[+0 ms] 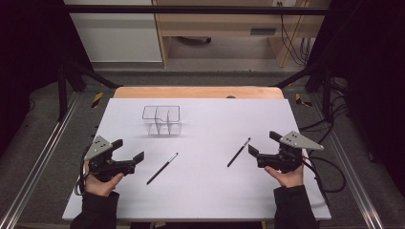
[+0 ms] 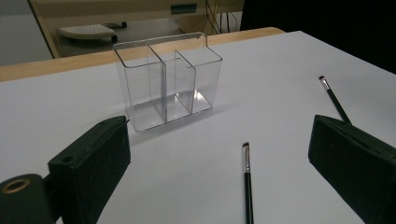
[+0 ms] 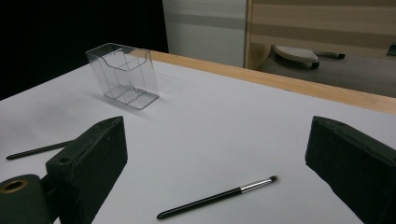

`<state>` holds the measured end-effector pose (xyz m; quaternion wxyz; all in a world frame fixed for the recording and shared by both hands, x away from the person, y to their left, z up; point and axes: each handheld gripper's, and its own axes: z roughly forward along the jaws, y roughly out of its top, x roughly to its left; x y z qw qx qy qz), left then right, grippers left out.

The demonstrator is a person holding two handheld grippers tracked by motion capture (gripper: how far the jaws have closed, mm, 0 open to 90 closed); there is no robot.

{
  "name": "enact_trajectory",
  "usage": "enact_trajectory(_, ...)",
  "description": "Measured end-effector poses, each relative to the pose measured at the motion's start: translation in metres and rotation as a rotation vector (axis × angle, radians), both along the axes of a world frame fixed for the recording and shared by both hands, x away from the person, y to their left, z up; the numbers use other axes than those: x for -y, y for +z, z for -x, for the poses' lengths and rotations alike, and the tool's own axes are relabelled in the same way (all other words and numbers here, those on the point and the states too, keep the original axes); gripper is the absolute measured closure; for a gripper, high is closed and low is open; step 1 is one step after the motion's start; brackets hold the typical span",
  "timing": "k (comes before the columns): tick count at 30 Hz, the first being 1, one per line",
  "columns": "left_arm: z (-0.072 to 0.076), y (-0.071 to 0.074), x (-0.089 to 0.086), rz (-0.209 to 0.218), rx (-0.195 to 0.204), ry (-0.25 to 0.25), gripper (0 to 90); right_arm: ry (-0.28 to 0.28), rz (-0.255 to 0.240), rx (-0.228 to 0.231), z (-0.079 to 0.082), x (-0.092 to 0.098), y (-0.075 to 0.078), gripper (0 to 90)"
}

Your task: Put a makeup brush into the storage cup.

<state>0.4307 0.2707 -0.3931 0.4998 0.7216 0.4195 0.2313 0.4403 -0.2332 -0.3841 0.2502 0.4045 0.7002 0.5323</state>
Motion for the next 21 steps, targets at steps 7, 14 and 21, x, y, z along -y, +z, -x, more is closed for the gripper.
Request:
enact_trajectory(7, 0.0, 0.0, 0.003, -0.009, -0.01, -0.01, 5.0, -0.009, 0.004, -0.008, 0.001, 0.004, -0.002, 6.0)
enact_trajectory(14, 0.0, 0.001, 0.007, -0.026, -0.013, -0.015, 5.3, -0.005, 0.017, -0.02, 0.002, 0.002, -0.004, 6.1)
enact_trajectory(21, -0.002, 0.0, 0.014, -0.054, -0.026, -0.023, 5.9, -0.002, 0.02, -0.014, 0.005, 0.0, 0.0, 6.5)
